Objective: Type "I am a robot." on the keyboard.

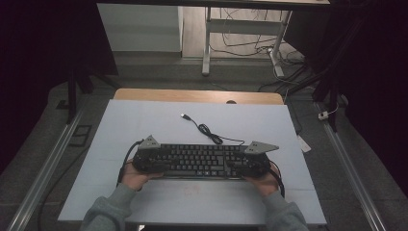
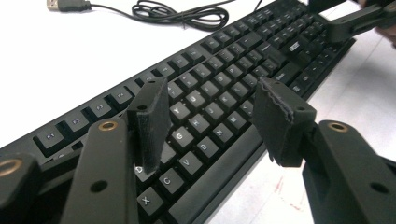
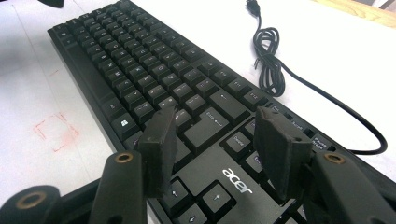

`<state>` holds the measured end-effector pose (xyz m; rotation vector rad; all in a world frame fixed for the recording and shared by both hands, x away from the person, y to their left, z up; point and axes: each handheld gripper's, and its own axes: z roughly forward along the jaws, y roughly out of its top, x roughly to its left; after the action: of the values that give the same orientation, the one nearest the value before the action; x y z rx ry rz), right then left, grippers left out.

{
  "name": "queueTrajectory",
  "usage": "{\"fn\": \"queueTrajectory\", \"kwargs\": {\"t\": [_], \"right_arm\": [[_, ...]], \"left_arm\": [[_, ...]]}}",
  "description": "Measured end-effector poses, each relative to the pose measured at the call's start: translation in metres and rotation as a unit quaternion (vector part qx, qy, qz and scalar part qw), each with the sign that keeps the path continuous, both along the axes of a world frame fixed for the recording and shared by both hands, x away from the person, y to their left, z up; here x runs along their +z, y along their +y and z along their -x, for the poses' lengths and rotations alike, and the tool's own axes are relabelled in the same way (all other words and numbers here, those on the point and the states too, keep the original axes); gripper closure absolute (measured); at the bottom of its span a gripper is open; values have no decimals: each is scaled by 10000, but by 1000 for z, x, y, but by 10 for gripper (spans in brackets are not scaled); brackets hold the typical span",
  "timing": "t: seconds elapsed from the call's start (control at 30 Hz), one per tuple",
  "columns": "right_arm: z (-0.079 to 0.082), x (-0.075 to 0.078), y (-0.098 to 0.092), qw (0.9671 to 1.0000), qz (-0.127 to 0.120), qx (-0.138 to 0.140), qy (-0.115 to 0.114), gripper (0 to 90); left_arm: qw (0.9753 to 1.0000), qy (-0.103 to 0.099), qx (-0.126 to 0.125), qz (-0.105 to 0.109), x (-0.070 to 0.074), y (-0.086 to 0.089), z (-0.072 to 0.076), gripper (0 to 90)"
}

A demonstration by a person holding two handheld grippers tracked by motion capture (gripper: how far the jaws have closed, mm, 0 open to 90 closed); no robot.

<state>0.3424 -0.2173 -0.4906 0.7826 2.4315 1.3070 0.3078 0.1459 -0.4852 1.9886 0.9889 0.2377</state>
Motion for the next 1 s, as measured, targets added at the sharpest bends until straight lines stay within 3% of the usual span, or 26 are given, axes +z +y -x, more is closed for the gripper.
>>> {"fn": "queueTrajectory", "kwargs": {"t": [0.27,0.53,1.0], "right_arm": [[0,0,0,10000,24,0,-5,493],[0,0,0,10000,51,-24,-14,493],[0,-1,2,10000,92,0,10,493]], "left_arm": [[9999,10,119,-65,-6,0,-10,461],[9992,5,183,-363,-14,-3,-20,523],[9961,163,238,-837,-27,-1,-30,864]]}}
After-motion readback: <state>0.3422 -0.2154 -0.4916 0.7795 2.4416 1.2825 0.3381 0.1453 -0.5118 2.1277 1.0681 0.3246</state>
